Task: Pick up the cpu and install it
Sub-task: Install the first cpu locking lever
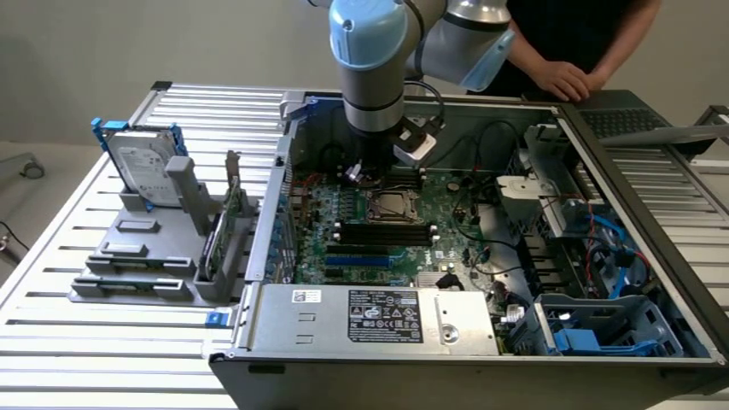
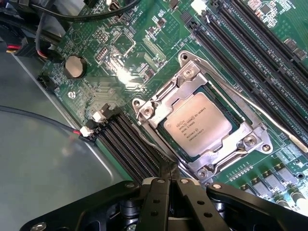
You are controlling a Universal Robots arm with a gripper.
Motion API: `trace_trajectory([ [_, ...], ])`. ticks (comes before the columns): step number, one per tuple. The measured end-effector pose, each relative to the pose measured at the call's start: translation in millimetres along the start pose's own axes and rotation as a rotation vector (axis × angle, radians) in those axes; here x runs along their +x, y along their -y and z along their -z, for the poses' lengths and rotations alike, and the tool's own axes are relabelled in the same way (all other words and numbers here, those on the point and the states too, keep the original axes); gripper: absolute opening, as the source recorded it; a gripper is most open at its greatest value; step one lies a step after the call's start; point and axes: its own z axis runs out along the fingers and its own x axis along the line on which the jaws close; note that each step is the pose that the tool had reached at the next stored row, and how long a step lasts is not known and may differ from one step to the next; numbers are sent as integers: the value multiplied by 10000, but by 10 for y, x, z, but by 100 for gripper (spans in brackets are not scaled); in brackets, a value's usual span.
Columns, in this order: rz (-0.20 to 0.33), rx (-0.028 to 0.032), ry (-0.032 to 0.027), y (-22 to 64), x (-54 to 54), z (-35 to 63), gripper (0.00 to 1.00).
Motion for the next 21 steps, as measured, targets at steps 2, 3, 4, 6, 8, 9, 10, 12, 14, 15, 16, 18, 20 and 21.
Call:
trace_trajectory([
  [2,0,0,0,-1,3,-1,11],
  [3,0,0,-1,-1,4,-2,11],
  [4,0,0,-1,0,6,-2,11],
  [6,0,0,-3,-1,8,-3,11],
  [8,1,0,-2,-3,10,-3,11],
  [9,1,0,-2,-4,11,-4,11],
  [10,1,0,-1,-5,12,-4,11],
  [12,0,-1,-1,-7,14,-4,11],
  [14,0,-1,0,-8,15,-4,11],
  [15,1,-1,0,-9,15,-4,11],
  [16,0,-1,1,-9,16,-4,11],
  [18,0,-2,1,-9,16,-4,11],
  [20,0,-3,2,-10,16,-4,11],
  [21,0,-2,1,-10,17,-5,11],
])
